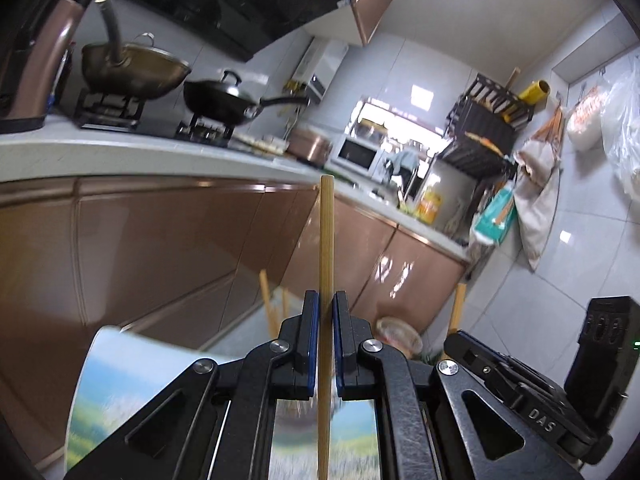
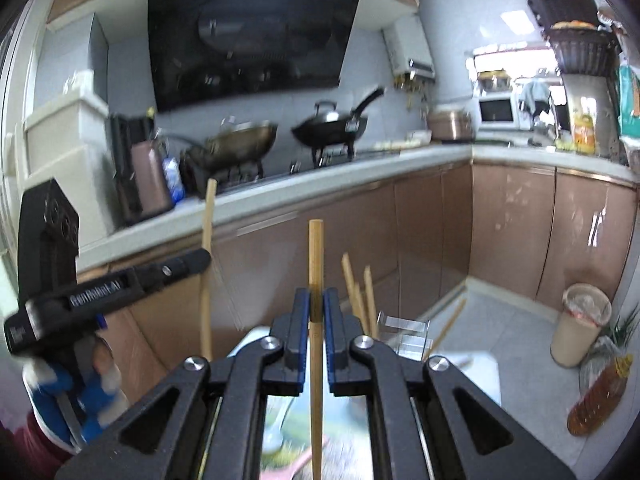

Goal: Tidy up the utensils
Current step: 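Lift both held chopsticks and carry them above the wire holder, then open left tool to drop chopstick into holder while right tool releases its own, then withdraw both open tools and reach down toward the two spoons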

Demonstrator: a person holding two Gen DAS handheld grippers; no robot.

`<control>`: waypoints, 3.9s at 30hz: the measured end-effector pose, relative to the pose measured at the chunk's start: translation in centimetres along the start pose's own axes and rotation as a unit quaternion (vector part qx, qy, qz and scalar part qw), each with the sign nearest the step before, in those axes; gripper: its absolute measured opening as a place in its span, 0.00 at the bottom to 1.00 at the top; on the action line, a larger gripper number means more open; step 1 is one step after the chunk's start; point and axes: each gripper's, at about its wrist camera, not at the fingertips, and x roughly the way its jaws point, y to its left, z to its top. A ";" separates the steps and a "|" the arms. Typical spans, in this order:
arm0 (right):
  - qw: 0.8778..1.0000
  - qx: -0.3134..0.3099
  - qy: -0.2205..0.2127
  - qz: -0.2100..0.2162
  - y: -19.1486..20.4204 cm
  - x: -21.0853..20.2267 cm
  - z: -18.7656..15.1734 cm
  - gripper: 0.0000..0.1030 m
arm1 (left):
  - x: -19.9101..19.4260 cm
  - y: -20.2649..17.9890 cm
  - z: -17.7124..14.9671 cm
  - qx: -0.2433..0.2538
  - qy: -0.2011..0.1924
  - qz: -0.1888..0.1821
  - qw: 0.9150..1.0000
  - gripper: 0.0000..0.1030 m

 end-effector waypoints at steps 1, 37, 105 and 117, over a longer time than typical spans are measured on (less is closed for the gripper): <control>1.000 0.001 -0.013 -0.005 -0.4 0.5 0.4 0.06 | 0.9 -0.1 0.2 -0.002 -0.006 -0.001 1.000 0.06; 0.980 0.012 -0.126 -0.151 -7.5 10.6 -5.3 0.06 | 20.3 1.0 -7.1 0.038 -0.059 0.099 0.993 0.06; 0.989 0.026 0.081 -0.121 4.8 -11.1 -18.1 0.20 | -18.1 1.8 -14.8 0.070 0.029 0.283 0.956 0.67; 0.989 0.025 0.106 -0.105 6.1 -11.4 -19.9 0.20 | -20.0 2.3 -17.1 0.064 0.045 0.292 0.953 0.71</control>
